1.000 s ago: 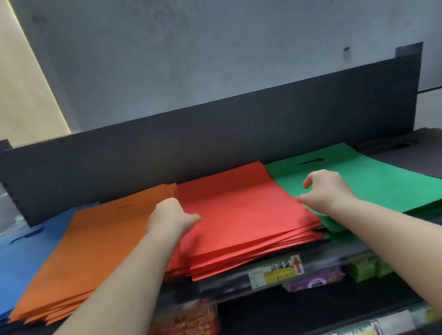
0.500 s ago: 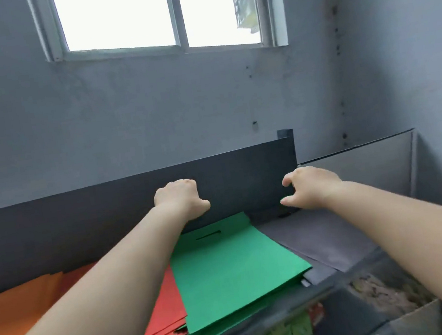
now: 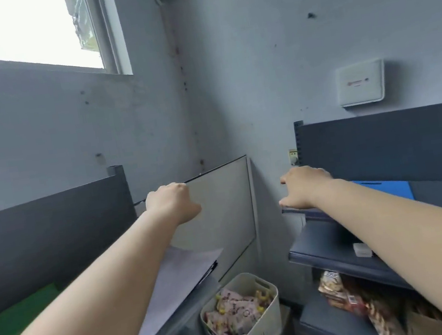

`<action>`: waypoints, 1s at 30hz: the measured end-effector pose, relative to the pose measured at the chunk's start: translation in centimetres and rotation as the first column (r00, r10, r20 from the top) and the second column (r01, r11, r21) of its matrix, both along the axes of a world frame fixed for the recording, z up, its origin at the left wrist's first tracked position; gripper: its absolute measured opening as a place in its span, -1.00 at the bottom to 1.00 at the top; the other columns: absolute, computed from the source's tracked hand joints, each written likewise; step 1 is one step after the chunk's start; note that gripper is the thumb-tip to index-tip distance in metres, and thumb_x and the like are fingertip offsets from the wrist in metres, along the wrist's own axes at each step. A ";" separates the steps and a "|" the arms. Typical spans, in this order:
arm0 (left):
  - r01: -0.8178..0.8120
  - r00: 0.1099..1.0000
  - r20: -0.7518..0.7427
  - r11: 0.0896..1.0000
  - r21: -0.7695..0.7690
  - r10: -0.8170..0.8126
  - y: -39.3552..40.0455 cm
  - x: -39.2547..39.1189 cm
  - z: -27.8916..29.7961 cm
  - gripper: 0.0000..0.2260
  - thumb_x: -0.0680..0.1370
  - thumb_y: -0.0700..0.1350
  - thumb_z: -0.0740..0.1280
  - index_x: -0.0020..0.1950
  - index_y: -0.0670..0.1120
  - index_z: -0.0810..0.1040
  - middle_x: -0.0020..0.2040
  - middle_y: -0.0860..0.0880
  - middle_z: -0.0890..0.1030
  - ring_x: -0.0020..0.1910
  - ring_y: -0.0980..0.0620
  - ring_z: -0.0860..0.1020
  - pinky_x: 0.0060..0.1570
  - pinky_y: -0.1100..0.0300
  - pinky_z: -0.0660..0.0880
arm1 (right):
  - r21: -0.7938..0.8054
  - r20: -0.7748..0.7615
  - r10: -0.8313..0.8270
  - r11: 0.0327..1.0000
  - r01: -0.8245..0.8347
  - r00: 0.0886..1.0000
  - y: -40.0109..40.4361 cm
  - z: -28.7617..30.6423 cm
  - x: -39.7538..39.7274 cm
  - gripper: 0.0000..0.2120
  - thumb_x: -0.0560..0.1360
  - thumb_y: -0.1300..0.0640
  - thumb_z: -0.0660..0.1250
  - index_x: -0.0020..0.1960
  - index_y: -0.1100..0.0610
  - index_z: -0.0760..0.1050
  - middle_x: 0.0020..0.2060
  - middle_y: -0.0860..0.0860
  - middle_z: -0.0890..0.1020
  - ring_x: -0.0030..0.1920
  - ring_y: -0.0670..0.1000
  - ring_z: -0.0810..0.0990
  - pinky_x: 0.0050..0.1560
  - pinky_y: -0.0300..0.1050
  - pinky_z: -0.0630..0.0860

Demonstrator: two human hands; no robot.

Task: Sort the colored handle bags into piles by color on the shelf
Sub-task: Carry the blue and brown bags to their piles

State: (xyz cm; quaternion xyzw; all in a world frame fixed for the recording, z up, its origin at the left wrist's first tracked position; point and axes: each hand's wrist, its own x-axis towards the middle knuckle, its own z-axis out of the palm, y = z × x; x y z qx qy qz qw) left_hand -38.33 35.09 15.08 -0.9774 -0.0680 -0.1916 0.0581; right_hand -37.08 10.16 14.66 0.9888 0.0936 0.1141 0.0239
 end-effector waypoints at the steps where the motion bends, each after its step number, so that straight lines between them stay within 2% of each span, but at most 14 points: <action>1: 0.041 0.999 -0.001 0.999 -0.005 -0.041 -1.9 1.5 -0.4 -0.62 0.48 0.07 0.27 0.26 -0.02 0.47 0.25 0.00 0.52 0.25 -0.04 0.45 0.11 0.14 0.36 | -0.003 -0.007 -0.035 0.999 0.035 0.999 -1.7 -0.2 0.4 -0.56 0.52 -0.05 0.23 0.37 0.05 0.38 0.31 0.06 0.44 0.30 0.15 0.42 0.17 -0.03 0.37; 4: 0.162 0.987 -0.016 0.987 -0.010 -0.162 -7.5 5.4 -1.7 -0.63 0.48 0.06 0.28 0.25 -0.04 0.48 0.24 -0.02 0.52 0.23 -0.06 0.46 0.04 0.16 0.34 | -0.020 -0.006 -0.131 0.991 0.131 0.991 -6.3 -0.9 1.4 -0.55 0.51 -0.09 0.23 0.36 0.04 0.39 0.28 0.05 0.45 0.29 0.13 0.41 0.13 -0.04 0.36; 8: 0.312 0.949 -0.040 0.950 -0.004 -0.312 -14.0 10.3 -3.0 -0.64 0.50 0.05 0.26 0.26 -0.03 0.47 0.25 -0.03 0.51 0.23 -0.07 0.46 0.06 0.14 0.35 | -0.048 -0.008 -0.256 0.966 0.255 0.967 -11.8 -2.1 3.2 -0.62 0.52 -0.03 0.22 0.30 0.03 0.41 0.22 0.02 0.48 0.24 0.11 0.43 0.05 -0.05 0.35; 13: 0.490 0.869 -0.082 0.872 -0.007 -0.488 -21.6 17.2 -4.3 -0.63 0.52 0.06 0.25 0.28 -0.04 0.44 0.25 -0.03 0.50 0.21 -0.06 0.48 0.06 0.12 0.40 | -0.059 -0.008 -0.408 0.911 0.407 0.913 -17.9 -3.0 6.6 -0.63 0.53 -0.02 0.21 0.30 0.06 0.40 0.21 0.02 0.49 0.22 0.10 0.43 -0.03 -0.10 0.29; 16: 0.564 0.818 -0.112 0.825 -0.043 -0.564 -25.6 21.3 -5.1 -0.62 0.53 0.06 0.24 0.31 -0.04 0.41 0.26 -0.01 0.49 0.20 -0.05 0.48 -0.02 0.13 0.41 | -0.040 -0.038 -0.491 0.871 0.490 0.870 -21.0 -3.6 9.1 -0.61 0.54 -0.02 0.20 0.33 0.06 0.39 0.23 0.01 0.48 0.22 0.10 0.44 -0.05 -0.10 0.31; 19: 0.613 0.775 -0.130 0.786 -0.077 -0.618 -29.0 25.5 -6.3 -0.64 0.53 0.05 0.24 0.29 -0.04 0.42 0.24 -0.01 0.50 0.17 -0.05 0.49 -0.10 0.15 0.39 | -0.018 -0.081 -0.563 0.826 0.564 0.822 -24.0 -4.8 11.7 -0.60 0.54 -0.03 0.21 0.34 0.06 0.39 0.26 0.01 0.48 0.23 0.10 0.45 -0.03 -0.11 0.35; 25: 0.668 0.704 -0.195 0.730 -0.146 -0.683 -33.7 33.0 -11.1 -0.65 0.55 0.07 0.21 0.27 -0.06 0.44 0.23 0.00 0.50 0.17 -0.04 0.48 -0.05 0.16 0.38 | 0.029 -0.169 -0.627 0.768 0.639 0.761 -28.1 -8.7 17.5 -0.58 0.56 -0.05 0.20 0.37 0.07 0.37 0.31 0.02 0.45 0.27 0.10 0.44 0.11 -0.09 0.41; 30: 0.678 0.666 -0.269 0.715 -0.171 -0.696 -36.1 37.5 -15.8 -0.66 0.58 0.09 0.18 0.26 -0.07 0.44 0.24 -0.02 0.49 0.17 -0.06 0.48 -0.01 0.13 0.40 | 0.105 -0.243 -0.657 0.713 0.693 0.713 -30.9 -12.8 22.1 -0.63 0.57 -0.04 0.19 0.30 0.13 0.42 0.24 0.06 0.49 0.20 0.11 0.47 -0.01 -0.13 0.39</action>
